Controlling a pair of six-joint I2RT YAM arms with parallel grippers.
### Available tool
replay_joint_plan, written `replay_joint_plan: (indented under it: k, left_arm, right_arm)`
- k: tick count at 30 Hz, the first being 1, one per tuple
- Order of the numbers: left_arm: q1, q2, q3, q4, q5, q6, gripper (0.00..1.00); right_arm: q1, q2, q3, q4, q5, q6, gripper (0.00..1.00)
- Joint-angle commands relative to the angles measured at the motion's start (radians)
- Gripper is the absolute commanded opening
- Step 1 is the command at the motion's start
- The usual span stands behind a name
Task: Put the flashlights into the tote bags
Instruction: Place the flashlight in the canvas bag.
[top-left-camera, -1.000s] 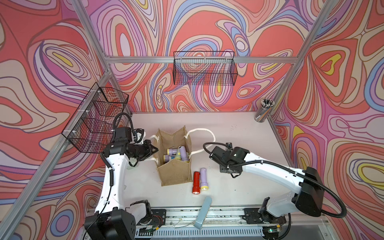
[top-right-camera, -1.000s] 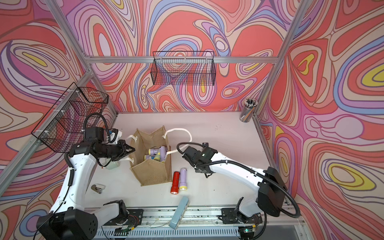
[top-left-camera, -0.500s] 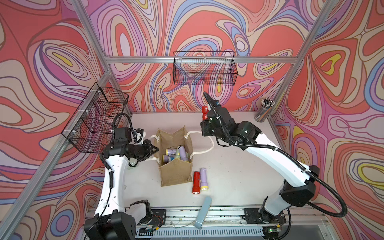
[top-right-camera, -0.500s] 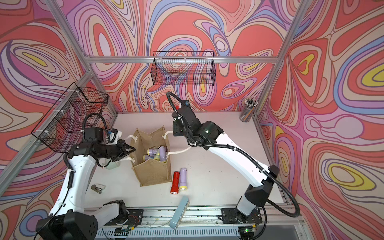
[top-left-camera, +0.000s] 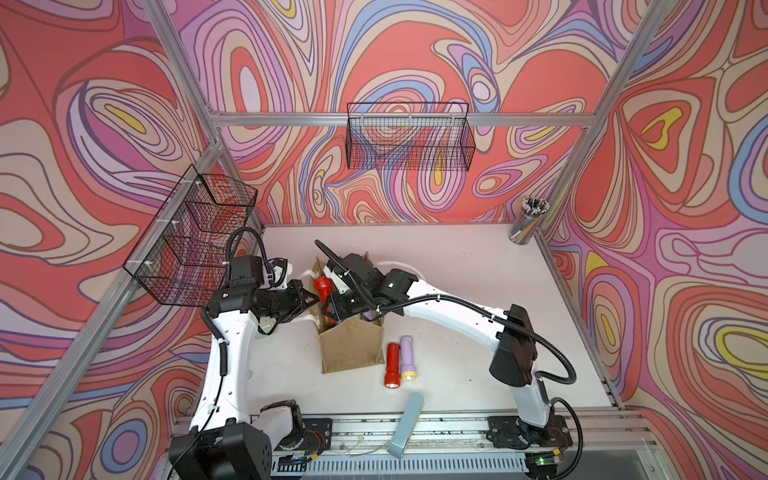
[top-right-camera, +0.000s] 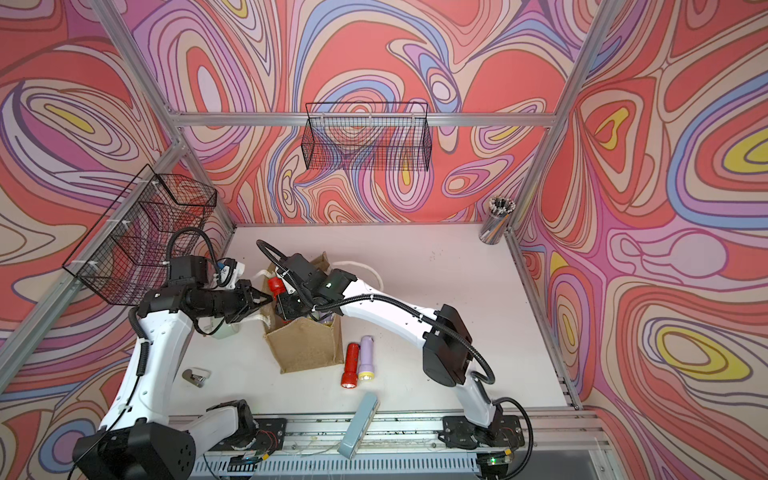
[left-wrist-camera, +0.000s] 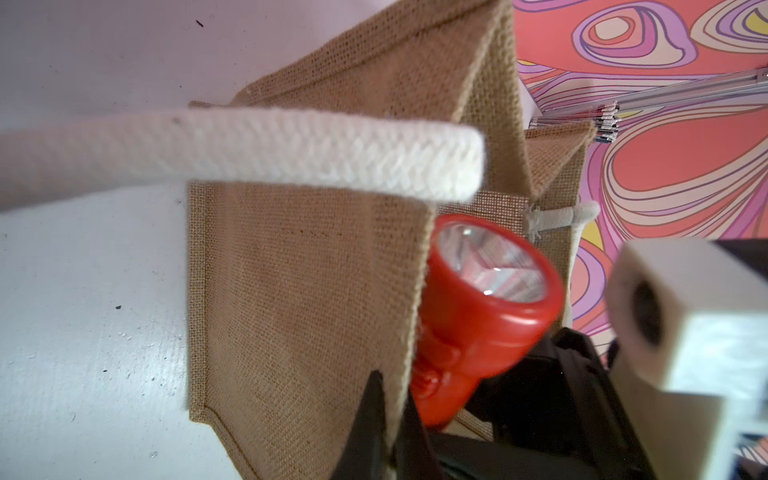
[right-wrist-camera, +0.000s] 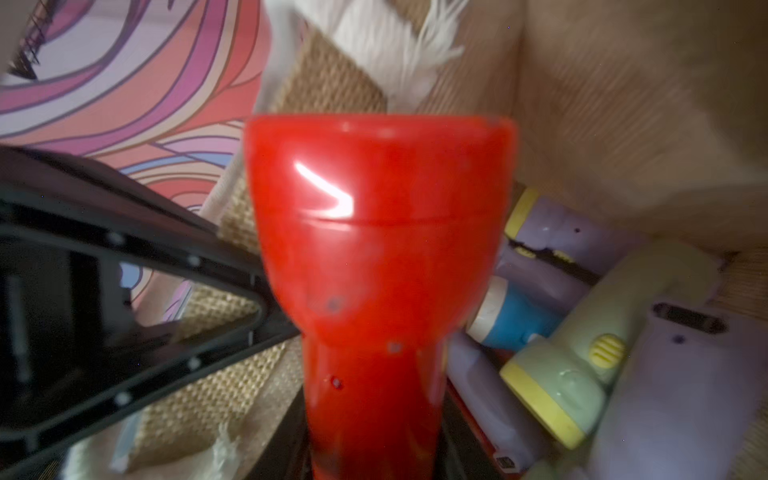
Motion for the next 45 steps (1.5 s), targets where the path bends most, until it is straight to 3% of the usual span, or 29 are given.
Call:
replay_joint_plan:
  k: [1, 6, 17, 19, 21, 24, 29, 33, 39, 45]
  left_arm:
    - [0.000, -0.019, 0.008, 0.022, 0.031, 0.009, 0.09]
    - [0.000, -0.016, 0.009, 0.032, 0.029, 0.001, 0.09]
    - [0.001, 0.009, 0.018, 0.038, 0.035, 0.011, 0.09]
    - [0.001, 0.012, 0.020, 0.038, 0.036, 0.014, 0.08]
    - [0.001, 0.016, 0.022, 0.038, 0.030, 0.018, 0.08]
    - [0.001, 0.030, 0.025, 0.036, 0.021, 0.031, 0.09]
    - [0.001, 0.061, 0.037, 0.032, -0.005, 0.059, 0.14]
    - [0.001, 0.075, 0.057, 0.025, -0.019, 0.070, 0.15]
    - [0.001, 0.080, 0.091, 0.015, -0.021, 0.072, 0.15]
    - [0.000, 0.078, 0.103, -0.002, -0.038, 0.076, 0.15]
  right_arm:
    - [-0.006, -0.007, -0.032, 0.078, -0.060, 0.030, 0.06]
    - [-0.006, 0.049, -0.063, 0.057, -0.046, 0.081, 0.07]
    - [-0.009, 0.092, -0.046, -0.062, 0.153, 0.163, 0.10]
    - [-0.010, 0.094, -0.045, -0.081, 0.179, 0.167, 0.18]
    - [-0.013, 0.091, -0.043, -0.092, 0.189, 0.171, 0.33]
    - [-0.015, 0.063, -0.043, -0.087, 0.185, 0.158, 0.40]
    - [-0.015, -0.027, -0.016, -0.099, 0.213, 0.109, 0.55]
    - [-0.015, -0.143, -0.041, -0.067, 0.224, 0.064, 0.61]
    - [-0.017, -0.322, -0.108, -0.110, 0.341, 0.035, 0.60]
    - [-0.026, -0.597, -0.339, -0.168, 0.513, 0.116, 0.57]
